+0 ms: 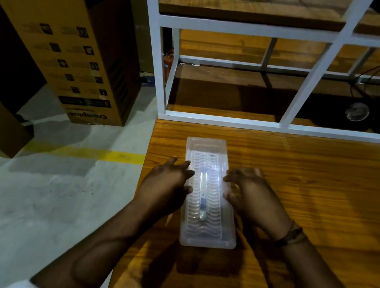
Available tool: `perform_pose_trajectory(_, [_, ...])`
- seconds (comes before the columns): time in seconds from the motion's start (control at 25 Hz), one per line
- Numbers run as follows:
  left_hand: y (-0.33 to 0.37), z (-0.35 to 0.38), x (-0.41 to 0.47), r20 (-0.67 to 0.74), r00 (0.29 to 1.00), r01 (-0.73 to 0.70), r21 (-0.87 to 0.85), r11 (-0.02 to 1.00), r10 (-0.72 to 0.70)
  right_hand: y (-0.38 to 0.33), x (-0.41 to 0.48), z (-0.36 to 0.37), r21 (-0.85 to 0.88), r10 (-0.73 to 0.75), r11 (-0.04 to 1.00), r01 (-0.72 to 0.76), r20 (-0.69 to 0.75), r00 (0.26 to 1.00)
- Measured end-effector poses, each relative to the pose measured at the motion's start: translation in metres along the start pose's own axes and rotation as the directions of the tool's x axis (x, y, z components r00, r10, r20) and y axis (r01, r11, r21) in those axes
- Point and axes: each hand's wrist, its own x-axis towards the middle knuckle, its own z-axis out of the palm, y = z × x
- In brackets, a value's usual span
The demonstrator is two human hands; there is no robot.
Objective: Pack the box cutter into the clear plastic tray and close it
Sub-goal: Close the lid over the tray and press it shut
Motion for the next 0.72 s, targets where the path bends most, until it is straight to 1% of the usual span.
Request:
perform_pose_trajectory(0.04, [-0.001, -0.002, -0.012, 0.044, 0.999, -0.012, -0.029, 0.999, 0.013, -0.003, -0.012, -0.008, -0.052, -0.004, 0.999, 0.010, 0.114, 0.994])
perform_pose_trajectory(0.12, [0.001, -0.007, -0.032, 0.217, 0.975, -0.050, -0.022, 0.999, 0.053, -0.010, -0.034, -0.021, -0.181, 0.026, 0.983, 0.034, 0.317, 0.948])
perform_pose_trajectory(0.16, [0.003, -0.007, -0.039, 0.282, 0.957, -0.081, 0.020, 0.996, 0.073, -0.014, -0.041, -0.024, -0.219, 0.045, 0.975, 0.043, 0.379, 0.924])
perform_pose_trajectory(0.2, [0.003, -0.006, -0.042, 0.314, 0.946, -0.111, 0.065, 0.992, 0.085, -0.017, -0.046, -0.026, -0.233, 0.060, 0.972, 0.041, 0.411, 0.910])
perform_pose_trajectory(0.28, [0.004, -0.003, -0.042, 0.305, 0.948, -0.136, 0.123, 0.983, 0.093, -0.024, -0.048, -0.027, -0.241, 0.072, 0.970, 0.034, 0.417, 0.906])
perform_pose_trajectory(0.36, [0.003, 0.000, -0.036, 0.270, 0.959, -0.128, 0.127, 0.984, 0.090, -0.027, -0.043, -0.026, -0.239, 0.074, 0.971, 0.026, 0.399, 0.914])
perform_pose_trajectory(0.56, [0.003, 0.003, -0.024, 0.255, 0.965, -0.092, 0.130, 0.987, 0.056, -0.029, -0.032, -0.023, -0.243, 0.065, 0.970, 0.026, 0.359, 0.931])
perform_pose_trajectory(0.72, [0.007, 0.002, -0.023, 0.244, 0.969, -0.086, 0.155, 0.984, 0.046, -0.034, -0.031, -0.024, -0.264, 0.058, 0.964, 0.040, 0.355, 0.933])
